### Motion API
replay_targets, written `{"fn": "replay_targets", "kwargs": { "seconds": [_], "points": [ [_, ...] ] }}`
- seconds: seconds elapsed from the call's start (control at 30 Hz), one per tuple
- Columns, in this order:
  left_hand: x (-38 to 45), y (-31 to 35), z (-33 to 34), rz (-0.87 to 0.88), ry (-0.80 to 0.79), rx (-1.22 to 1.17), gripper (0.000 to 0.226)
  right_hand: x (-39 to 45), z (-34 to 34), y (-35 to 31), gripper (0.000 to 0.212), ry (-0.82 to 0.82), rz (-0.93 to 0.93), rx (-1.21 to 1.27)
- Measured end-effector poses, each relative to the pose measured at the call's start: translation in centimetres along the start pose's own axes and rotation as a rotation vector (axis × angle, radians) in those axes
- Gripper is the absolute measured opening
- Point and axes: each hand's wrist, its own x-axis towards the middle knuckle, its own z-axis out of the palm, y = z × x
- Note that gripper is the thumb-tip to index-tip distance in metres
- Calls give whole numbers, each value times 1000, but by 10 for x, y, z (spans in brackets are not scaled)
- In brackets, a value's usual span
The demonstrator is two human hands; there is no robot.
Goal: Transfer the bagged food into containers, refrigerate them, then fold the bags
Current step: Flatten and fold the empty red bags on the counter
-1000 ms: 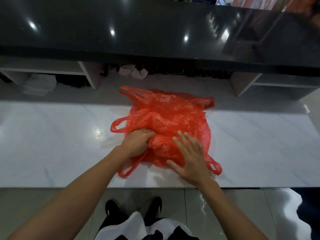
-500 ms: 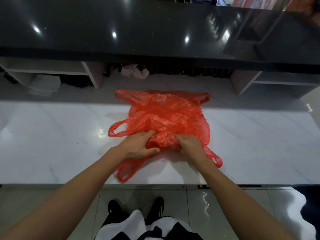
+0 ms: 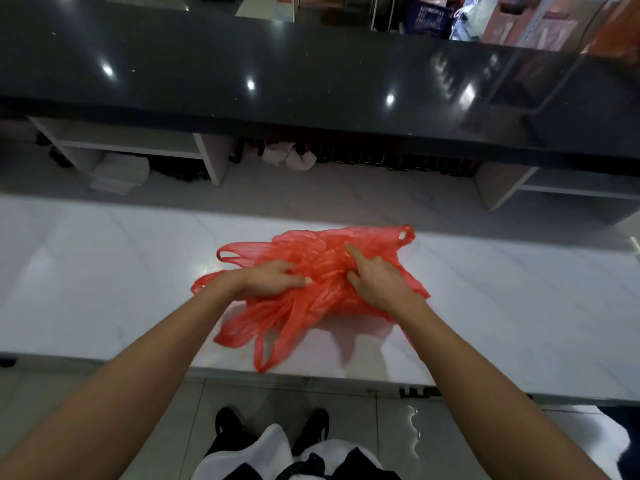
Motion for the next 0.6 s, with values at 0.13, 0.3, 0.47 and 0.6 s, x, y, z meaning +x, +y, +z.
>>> {"fn": "replay_targets", "kwargs": {
  "seconds": [0.13,0.3,0.47,0.6],
  "points": [
    [-22,23,-43,94,287,-35,34,18,5,-1,34,-156,99,-4],
    [-55,70,-42,462,670,470,36,39,4,-4,45,-207,178,24],
    [-37,60,29,855,705,919,25,49,0,-9,53,-285,222,94],
    [0,11,49,484,527,1026,45,48,0,-4,52,-321,199,104]
  ]
}}
